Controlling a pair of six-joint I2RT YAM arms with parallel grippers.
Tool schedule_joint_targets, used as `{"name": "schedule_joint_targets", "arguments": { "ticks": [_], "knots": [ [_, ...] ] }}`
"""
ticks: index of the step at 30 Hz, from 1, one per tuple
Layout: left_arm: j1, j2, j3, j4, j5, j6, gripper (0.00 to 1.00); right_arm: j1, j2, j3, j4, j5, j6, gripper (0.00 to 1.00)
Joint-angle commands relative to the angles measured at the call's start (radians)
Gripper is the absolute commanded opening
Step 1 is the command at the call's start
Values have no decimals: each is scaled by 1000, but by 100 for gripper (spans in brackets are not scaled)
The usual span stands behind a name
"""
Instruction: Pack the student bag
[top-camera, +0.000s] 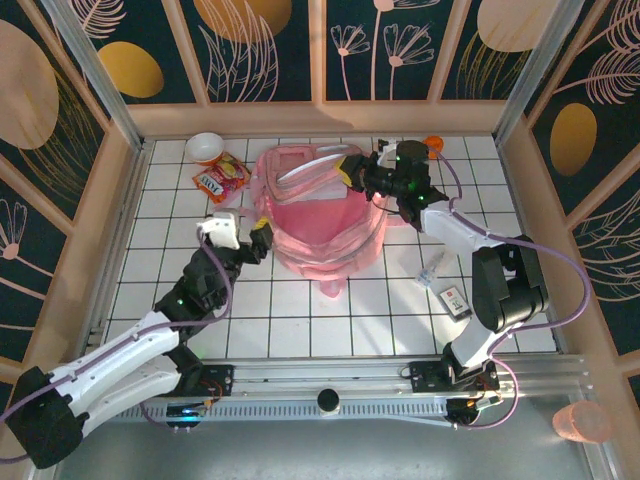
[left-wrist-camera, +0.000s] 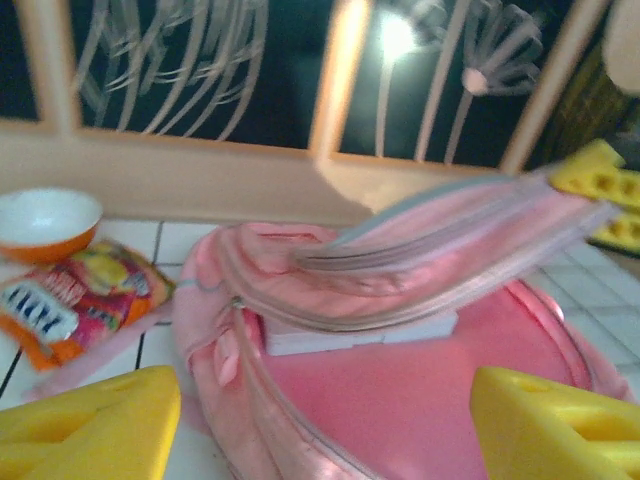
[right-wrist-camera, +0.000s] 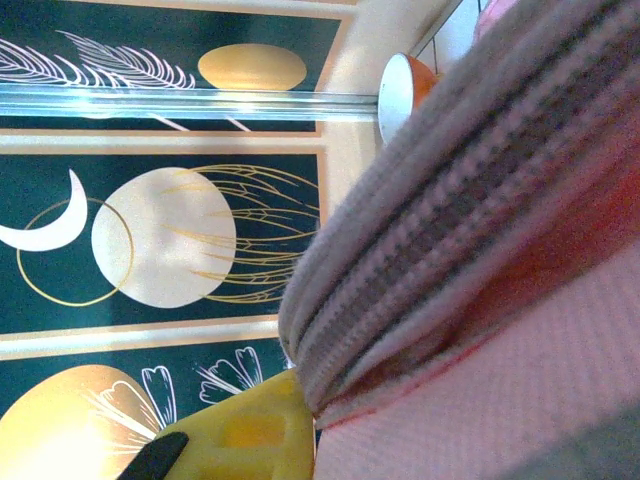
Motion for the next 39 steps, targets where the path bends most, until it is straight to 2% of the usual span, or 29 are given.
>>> {"name": "schedule_joint_targets", "arguments": {
  "ticks": [1,5,8,12,16,20,25,29,36,39],
  "knots": [
    [2,75,107,-70,237,370,77,-4,-44,11,36,-53,-18,0],
    [1,213,231,-187,393,571,78,-4,-58,10,14,-61,-30,0],
    [0,295,298,-200,402,673,80,-4,-69,9,-11,-65,-44,0],
    [2,382,353,-174,361,806,89,-5,-79,4,-32,-73,-54,1],
    [17,464,388,-115,305,835,97,-4,-86,1,-56,-76,-64,2],
    [54,516,431,-79,367,808,98,-4,-94,2,-79,-82,-77,2],
    [103,606,520,-117,446,824,98,-4,-98,5,-90,-94,-84,2],
    [129,681,593,-165,497,846,96,-4,-98,5,-93,-102,-86,2],
    [152,781,660,-170,475,863,81,-6,-105,13,-120,-120,-102,2],
    [152,797,680,-174,451,858,70,-6,-112,14,-130,-120,-112,3]
  ]
}}
